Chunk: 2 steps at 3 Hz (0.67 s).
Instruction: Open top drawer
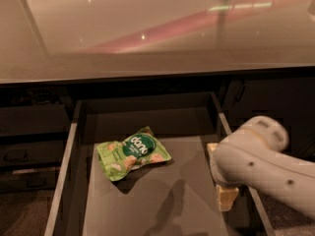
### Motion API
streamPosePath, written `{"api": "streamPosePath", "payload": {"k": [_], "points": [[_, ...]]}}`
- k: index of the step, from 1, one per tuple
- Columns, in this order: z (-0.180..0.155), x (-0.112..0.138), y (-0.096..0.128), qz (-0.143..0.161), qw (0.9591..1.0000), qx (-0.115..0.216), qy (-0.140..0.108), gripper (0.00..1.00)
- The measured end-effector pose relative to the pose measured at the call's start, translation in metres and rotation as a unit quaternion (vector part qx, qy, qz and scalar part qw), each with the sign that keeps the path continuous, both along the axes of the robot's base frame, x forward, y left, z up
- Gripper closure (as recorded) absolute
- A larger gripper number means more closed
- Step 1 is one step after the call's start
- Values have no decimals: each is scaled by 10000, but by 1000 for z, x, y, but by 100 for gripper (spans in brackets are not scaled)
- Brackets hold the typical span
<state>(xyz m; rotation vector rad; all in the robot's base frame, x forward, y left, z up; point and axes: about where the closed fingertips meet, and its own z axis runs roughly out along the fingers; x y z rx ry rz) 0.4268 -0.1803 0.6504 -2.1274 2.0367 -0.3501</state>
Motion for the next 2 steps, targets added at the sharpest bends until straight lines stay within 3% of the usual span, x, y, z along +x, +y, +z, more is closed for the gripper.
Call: {"api": "streamPosePath", "payload": {"k": [1,2], "points": [[67,-4,8,48,9977,436,-521,0],[70,-12,19,233,9966,661,-437,0]]}}
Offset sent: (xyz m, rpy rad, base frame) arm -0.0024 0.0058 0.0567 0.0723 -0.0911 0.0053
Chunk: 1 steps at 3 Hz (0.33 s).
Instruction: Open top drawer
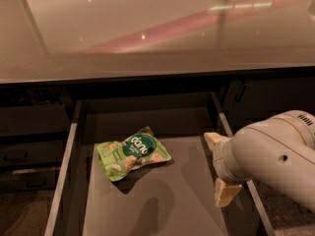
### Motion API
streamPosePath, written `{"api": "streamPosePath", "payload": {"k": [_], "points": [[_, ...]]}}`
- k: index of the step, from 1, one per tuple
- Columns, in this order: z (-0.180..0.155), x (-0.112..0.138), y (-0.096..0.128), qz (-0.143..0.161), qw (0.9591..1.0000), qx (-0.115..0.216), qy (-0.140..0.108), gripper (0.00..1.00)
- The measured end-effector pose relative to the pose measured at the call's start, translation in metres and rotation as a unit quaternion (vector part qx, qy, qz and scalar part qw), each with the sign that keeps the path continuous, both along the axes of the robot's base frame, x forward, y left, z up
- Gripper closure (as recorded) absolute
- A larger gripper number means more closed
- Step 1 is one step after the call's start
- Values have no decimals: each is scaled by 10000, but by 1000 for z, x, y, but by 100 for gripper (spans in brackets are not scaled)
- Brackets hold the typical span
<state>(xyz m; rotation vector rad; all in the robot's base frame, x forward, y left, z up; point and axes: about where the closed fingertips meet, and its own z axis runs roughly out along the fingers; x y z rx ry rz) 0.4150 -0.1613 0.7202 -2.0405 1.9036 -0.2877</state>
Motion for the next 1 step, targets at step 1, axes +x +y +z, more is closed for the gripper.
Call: {"api": "streamPosePath", "payload": {"k": [1], "points": [[0,0,0,2,10000,0,-1,0]]}}
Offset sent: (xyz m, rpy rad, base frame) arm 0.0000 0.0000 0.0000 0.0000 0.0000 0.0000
